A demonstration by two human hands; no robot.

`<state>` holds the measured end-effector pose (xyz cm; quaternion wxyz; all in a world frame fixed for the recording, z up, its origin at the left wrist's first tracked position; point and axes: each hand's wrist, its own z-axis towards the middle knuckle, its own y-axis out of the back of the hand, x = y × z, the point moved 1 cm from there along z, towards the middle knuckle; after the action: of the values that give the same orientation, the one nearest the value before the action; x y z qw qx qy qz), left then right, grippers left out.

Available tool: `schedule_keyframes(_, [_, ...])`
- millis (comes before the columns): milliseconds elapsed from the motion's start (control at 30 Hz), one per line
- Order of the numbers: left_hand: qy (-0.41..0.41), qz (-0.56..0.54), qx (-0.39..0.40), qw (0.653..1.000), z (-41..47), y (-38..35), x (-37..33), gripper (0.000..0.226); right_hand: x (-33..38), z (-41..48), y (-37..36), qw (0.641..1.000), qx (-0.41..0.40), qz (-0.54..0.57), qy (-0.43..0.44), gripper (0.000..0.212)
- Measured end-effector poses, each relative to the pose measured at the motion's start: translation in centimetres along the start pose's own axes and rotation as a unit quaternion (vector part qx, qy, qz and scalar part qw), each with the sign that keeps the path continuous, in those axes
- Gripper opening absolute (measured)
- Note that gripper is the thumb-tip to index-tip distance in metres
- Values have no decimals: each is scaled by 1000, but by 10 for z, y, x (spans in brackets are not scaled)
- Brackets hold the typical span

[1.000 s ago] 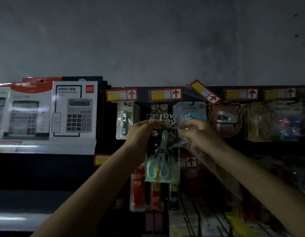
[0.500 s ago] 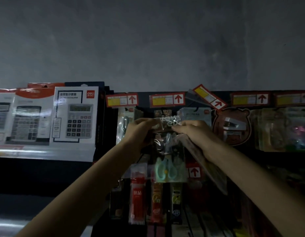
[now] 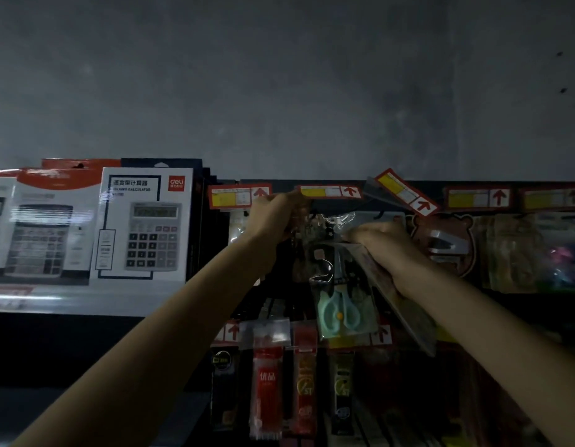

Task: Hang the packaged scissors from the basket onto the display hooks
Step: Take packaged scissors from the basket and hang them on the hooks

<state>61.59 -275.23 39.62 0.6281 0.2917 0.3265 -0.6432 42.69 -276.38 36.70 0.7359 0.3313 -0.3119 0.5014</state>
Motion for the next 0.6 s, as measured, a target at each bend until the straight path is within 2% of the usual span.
schedule_keyframes(133, [-18, -35, 4, 999, 3, 0, -10, 16, 2, 2, -2, 999, -17, 27, -1, 32])
schedule_keyframes(267, [-50, 4, 28, 998, 4, 1, -11, 40, 6, 3, -9, 997, -17, 71, 7, 34])
schedule_keyframes(367, [-95, 86, 39, 991, 2, 3, -7, 49, 8, 6, -13, 995, -28, 94, 12, 33])
schedule_keyframes(433, [-137, 154, 31, 978, 1, 4, -3, 54, 10, 8, -16, 995, -36, 97, 11, 21])
schedule_keyframes(600, [-223, 327, -9, 918, 7, 0, 16, 68, 6, 17, -27, 993, -58, 106, 9, 22])
